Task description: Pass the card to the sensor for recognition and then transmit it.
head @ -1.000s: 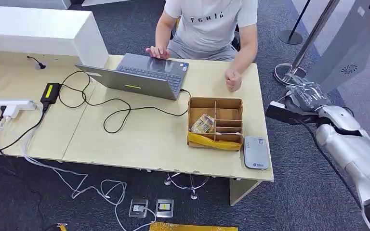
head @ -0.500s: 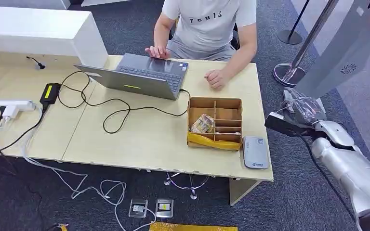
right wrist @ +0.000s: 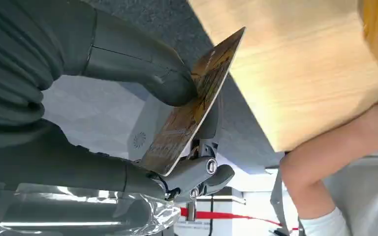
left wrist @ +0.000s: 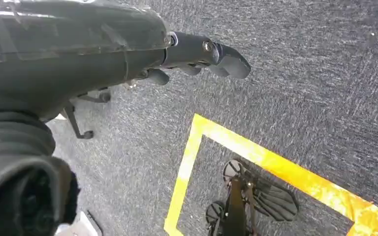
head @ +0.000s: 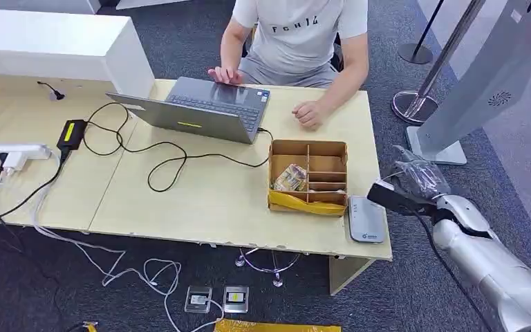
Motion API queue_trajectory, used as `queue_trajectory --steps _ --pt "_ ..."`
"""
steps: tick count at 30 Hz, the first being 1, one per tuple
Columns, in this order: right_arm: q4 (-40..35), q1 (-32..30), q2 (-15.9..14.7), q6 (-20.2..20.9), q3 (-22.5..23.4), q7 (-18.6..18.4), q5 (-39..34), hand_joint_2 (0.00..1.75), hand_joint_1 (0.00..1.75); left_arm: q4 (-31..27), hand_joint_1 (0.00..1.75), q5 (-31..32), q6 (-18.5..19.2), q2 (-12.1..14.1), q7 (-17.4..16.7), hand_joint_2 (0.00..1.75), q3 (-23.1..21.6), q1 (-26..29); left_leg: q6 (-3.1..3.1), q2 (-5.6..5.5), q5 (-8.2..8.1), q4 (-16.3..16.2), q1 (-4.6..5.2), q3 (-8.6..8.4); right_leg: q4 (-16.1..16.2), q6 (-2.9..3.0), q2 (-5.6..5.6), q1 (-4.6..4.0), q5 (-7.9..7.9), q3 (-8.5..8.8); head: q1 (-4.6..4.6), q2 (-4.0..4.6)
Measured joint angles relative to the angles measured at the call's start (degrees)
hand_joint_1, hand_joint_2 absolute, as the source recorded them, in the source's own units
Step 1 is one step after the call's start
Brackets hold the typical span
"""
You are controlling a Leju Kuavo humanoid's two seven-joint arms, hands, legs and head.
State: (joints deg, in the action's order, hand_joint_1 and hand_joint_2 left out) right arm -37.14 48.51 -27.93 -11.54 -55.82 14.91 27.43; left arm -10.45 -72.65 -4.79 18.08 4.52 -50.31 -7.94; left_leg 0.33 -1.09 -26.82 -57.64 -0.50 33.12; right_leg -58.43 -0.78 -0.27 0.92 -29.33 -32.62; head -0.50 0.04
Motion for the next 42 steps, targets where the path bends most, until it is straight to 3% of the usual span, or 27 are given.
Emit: queue_trajectory --steps 12,26,32,42 --pt "-8.89 -4.92 -1.75 1.7 1.01 -2.19 -1.25 1.75 1.75 0.0 0.0 -0.04 -0.57 -0.48 -1.29 0.0 0.0 0.0 0.0 0.01 -0.01 0.0 0.01 0.01 0.0 0.0 0.0 0.01 0.0 -0.03 0.0 0.0" --pt "-20.67 -12.66 -7.43 3.78 3.36 -8.22 -6.31 1.75 1.75 0.0 0.0 0.2 -1.07 -1.0 -1.36 0.0 -0.15 0.0 0.01 0.01 -0.02 0.01 0.01 0.01 0.02 0.0 0.0 0.01 0.0 -0.02 0.0 0.0" --pt "-20.65 -15.27 -8.31 3.17 4.09 -6.42 -11.5 1.75 1.75 0.0 0.0 0.11 -1.22 -1.11 -1.77 0.0 -0.22 0.0 0.02 0.02 -0.04 0.01 0.01 0.0 0.02 0.0 0.04 0.01 0.0 -0.03 -0.02 0.0" --pt "-15.03 -16.68 -8.17 0.31 4.81 -2.97 -13.55 1.75 1.75 0.0 0.0 0.13 -1.2 -1.11 -1.97 0.0 -0.48 -0.02 0.02 0.05 -0.04 0.01 0.01 -0.1 0.04 0.0 0.04 0.01 0.0 0.07 0.0 0.0"
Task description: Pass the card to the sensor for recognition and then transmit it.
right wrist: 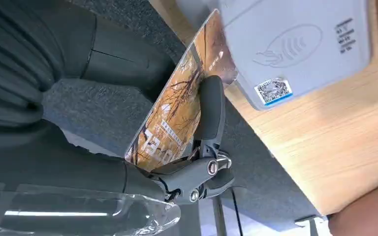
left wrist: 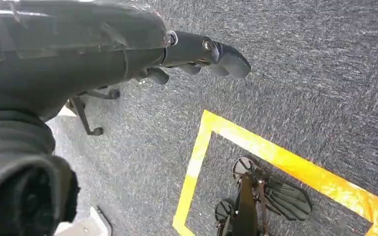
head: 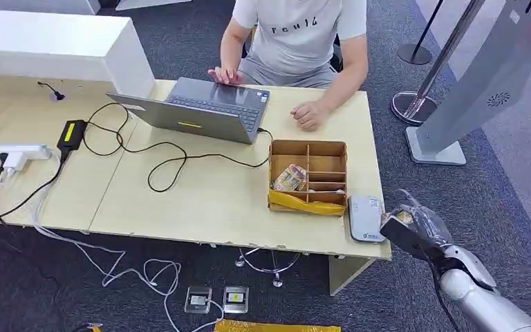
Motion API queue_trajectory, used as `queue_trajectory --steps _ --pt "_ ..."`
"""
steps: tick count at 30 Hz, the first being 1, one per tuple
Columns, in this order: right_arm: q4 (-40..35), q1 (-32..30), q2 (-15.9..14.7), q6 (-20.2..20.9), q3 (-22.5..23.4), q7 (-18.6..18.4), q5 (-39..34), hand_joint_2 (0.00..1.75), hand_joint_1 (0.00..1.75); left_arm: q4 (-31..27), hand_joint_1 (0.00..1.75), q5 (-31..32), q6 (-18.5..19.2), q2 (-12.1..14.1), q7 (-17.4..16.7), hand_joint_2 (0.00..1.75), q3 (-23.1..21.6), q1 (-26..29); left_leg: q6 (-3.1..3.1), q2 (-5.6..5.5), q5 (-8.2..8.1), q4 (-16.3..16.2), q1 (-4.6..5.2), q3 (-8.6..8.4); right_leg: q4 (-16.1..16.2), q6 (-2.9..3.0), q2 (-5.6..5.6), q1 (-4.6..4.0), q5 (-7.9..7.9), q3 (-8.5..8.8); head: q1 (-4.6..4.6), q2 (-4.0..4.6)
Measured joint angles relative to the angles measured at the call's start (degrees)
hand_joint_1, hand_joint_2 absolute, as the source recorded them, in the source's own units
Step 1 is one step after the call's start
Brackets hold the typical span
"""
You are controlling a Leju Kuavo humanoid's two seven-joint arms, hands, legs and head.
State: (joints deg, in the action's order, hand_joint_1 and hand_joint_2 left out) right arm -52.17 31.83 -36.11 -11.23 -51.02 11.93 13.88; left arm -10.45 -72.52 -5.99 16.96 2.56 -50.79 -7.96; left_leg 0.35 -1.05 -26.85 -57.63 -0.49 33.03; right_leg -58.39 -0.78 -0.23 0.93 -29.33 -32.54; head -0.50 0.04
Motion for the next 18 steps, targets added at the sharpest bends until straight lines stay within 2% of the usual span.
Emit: queue_trajectory --steps 18 --pt "2.62 -0.92 0.41 -0.33 2.36 -0.09 -0.15 1.75 1.75 0.0 0.0 0.33 0.66 0.0 0.0 0.0 -0.66 -0.02 0.0 0.08 -0.04 0.0 0.0 -0.48 0.02 -0.01 0.06 0.0 0.01 0.48 0.0 0.0"
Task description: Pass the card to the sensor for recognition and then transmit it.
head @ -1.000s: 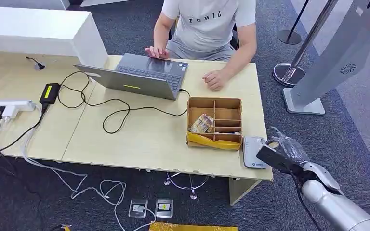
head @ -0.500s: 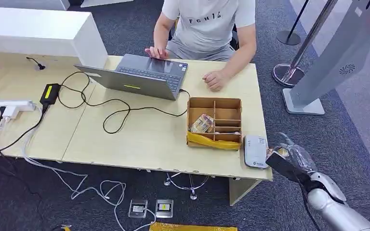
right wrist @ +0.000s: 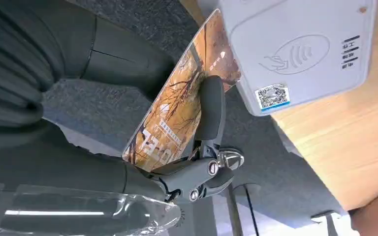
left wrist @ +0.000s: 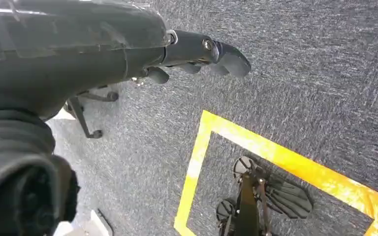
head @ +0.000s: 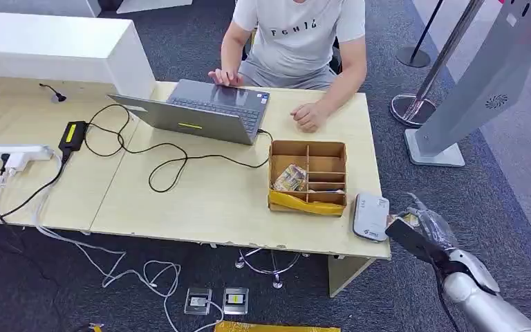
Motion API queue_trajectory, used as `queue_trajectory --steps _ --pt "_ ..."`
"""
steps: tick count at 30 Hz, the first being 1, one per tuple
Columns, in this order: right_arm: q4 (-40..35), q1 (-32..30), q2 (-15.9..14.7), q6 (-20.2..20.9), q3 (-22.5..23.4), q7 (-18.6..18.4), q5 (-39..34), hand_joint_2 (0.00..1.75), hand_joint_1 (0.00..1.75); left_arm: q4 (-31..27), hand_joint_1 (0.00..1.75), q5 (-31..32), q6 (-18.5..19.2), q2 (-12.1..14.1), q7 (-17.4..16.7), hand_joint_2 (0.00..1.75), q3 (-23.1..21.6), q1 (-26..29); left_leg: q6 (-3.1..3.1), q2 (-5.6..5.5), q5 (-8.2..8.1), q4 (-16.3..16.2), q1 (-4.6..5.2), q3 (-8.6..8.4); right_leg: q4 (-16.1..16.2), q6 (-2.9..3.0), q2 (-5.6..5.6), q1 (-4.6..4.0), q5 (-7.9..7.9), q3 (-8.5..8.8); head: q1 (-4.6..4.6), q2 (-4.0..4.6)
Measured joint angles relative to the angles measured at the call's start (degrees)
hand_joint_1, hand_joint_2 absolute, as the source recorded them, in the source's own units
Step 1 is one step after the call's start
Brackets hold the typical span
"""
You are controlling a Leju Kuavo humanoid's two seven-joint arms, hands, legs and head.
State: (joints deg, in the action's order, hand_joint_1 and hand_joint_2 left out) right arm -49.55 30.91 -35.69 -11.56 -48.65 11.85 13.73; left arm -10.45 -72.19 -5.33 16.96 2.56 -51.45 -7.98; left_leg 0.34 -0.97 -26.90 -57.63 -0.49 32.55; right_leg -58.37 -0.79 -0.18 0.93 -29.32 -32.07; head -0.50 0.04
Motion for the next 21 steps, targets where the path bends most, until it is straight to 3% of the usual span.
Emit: queue_trajectory --steps 9,21 --pt "-3.96 0.68 -0.74 3.04 4.53 -2.71 -1.92 1.75 1.75 0.0 0.0 0.17 0.15 0.0 0.0 0.0 -0.5 -0.02 0.0 0.02 0.01 0.0 0.02 0.07 -0.01 -0.02 0.01 0.02 0.04 -0.02 -0.02 -0.02" --pt "-10.18 9.67 -2.88 5.25 9.92 -3.3 -2.25 1.75 1.75 0.0 0.0 1.18 1.27 0.04 1.68 0.0 -1.46 -0.05 -0.01 0.03 -0.01 -0.01 0.02 0.16 -0.02 -0.02 0.03 0.02 0.03 -0.13 0.0 0.0"
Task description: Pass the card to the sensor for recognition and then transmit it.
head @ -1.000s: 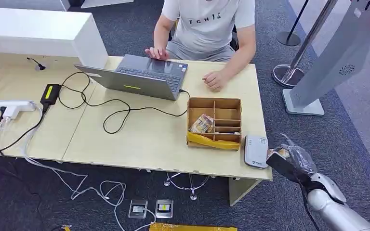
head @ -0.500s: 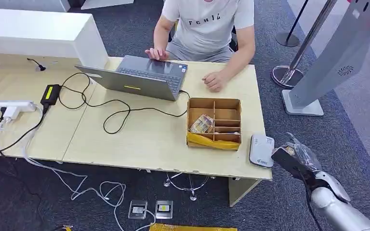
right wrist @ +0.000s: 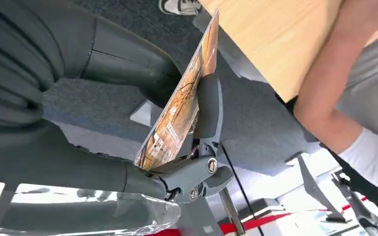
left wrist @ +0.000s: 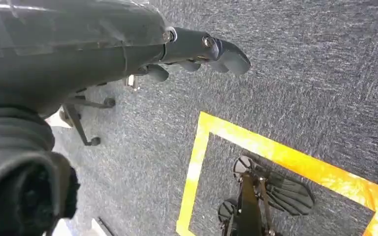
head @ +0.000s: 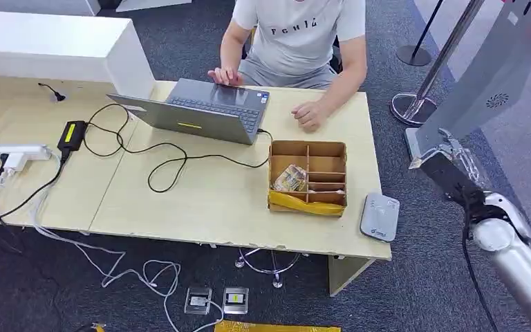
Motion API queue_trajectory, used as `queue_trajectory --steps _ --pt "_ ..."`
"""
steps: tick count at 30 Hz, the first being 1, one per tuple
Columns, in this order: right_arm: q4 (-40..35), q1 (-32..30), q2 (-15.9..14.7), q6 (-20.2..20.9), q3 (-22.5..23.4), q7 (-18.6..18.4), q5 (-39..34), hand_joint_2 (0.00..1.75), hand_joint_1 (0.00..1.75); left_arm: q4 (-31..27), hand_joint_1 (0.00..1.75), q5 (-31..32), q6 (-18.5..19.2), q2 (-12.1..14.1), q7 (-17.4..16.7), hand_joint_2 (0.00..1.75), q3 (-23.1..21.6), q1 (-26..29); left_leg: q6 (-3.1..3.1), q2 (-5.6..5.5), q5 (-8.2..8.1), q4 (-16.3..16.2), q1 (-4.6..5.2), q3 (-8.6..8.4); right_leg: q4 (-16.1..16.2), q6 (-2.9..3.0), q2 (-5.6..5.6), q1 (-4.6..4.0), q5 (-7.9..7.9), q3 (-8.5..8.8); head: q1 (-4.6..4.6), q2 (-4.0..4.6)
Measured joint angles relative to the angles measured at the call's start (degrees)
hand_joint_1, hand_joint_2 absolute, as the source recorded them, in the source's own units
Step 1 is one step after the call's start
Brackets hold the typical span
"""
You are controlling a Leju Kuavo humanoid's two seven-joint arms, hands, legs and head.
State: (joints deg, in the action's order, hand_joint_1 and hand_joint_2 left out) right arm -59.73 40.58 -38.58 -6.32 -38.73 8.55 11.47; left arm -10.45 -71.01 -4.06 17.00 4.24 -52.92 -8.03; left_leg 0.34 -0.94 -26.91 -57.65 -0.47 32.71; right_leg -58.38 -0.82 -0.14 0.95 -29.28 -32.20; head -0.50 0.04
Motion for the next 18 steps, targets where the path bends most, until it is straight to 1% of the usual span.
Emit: queue_trajectory --steps 5,8,12,16,18 --pt "-2.05 1.61 -0.57 0.06 0.42 -1.18 -0.85 1.75 1.75 0.0 0.0 0.42 1.14 0.0 0.7 0.0 -0.44 0.0 0.0 0.01 0.0 0.0 0.0 0.05 0.0 0.0 0.02 0.0 0.0 -0.05 0.0 0.0" --pt "-2.27 2.7 -0.26 0.24 0.15 -0.37 -0.04 1.75 1.75 0.0 0.0 0.72 1.64 0.04 0.72 0.0 -0.57 -0.01 0.0 0.0 0.0 0.01 0.0 0.11 -0.01 0.0 -0.01 -0.01 0.0 -0.06 0.0 -0.02" --pt "-0.02 6.17 2.1 0.04 -0.92 3.32 2.23 1.75 1.75 0.0 0.0 1.38 2.27 0.28 1.07 0.0 -1.18 -0.2 0.01 0.04 0.0 0.02 -0.03 0.11 -0.02 0.0 0.03 -0.04 0.0 -0.1 -0.02 0.0" --pt "3.89 8.84 5.25 0.02 -2.41 5.07 3.43 1.75 1.75 0.0 0.0 1.79 2.51 0.28 1.22 0.0 -1.88 -0.62 0.01 -0.08 0.02 0.01 -0.03 0.16 -0.03 0.0 -0.06 -0.04 0.0 -0.1 0.0 0.0" --pt "4.55 9.24 5.77 -0.05 -2.62 5.47 3.76 1.75 1.75 0.0 0.0 1.84 2.54 0.28 1.22 0.0 -1.9 -0.68 0.01 -0.07 0.02 0.01 -0.03 0.18 -0.04 0.0 -0.05 -0.04 0.0 -0.11 0.0 0.0"
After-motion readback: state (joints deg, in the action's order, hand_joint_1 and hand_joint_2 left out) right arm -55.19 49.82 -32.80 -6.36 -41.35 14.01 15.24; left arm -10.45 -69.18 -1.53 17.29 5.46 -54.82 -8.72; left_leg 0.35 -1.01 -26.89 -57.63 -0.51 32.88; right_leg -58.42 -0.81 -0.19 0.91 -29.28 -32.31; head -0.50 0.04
